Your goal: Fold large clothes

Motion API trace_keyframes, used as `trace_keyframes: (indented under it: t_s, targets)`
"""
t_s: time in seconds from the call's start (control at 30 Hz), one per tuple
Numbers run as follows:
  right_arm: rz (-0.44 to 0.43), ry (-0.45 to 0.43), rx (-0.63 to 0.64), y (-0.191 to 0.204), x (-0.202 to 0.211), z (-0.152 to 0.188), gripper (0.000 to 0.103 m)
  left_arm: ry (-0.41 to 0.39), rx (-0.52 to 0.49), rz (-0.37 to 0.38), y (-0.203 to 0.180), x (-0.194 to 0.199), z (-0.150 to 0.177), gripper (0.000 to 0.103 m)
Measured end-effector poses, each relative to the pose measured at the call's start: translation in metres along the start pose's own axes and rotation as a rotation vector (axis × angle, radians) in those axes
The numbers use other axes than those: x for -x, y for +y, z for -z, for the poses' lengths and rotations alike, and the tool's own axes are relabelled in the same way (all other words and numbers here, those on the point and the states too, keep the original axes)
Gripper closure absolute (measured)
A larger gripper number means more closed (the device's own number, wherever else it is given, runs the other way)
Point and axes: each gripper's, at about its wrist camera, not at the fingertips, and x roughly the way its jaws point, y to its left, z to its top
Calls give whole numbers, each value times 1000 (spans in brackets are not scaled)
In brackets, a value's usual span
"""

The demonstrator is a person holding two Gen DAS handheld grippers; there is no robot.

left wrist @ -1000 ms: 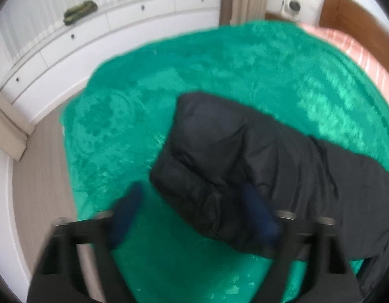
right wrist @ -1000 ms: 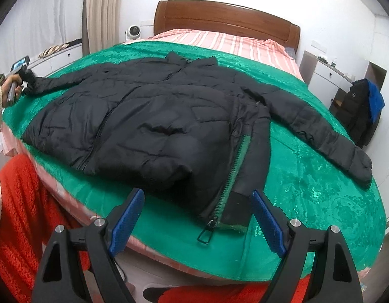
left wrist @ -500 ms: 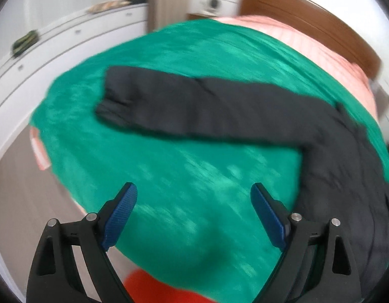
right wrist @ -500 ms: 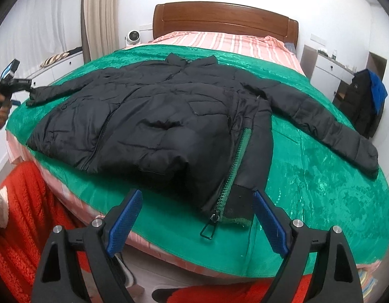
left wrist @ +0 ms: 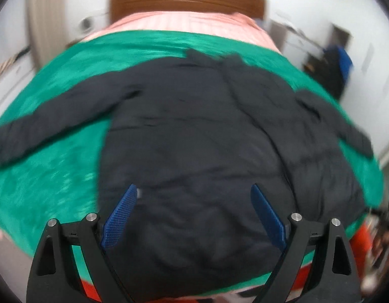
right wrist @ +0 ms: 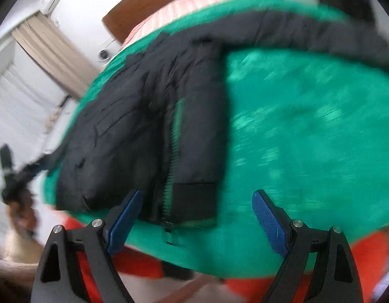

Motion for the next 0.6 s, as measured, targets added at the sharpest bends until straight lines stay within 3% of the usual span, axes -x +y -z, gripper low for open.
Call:
trace_keyframes:
  t_s: [0.03,0.1,0.13,0.3,0.37,0.43,0.6]
  targets:
    - [29,19,38,3,-9,-3,51,20,-15,-5,-6,-10,4,11]
    - [107,32,83,3,-10,-6,82,87,-22,-51,-7,-36,15,13]
    - [108,28,65,-3,-3,-8,85,106,-24,-93,1,-46,22,14]
    - [150,56,49,-24,8,-8,84,98,-34,-119,12,-39,32,14]
    - [162,48,59,-18,11,-10,74,108,-53,-130,10,-32,29,15]
    - [231,-10,47,-15,27,-11,36,93,-48,-131,13,-17,29,14]
    - [229,-153,36,2,58,-10,29,27,2,-175,35,12,26,9]
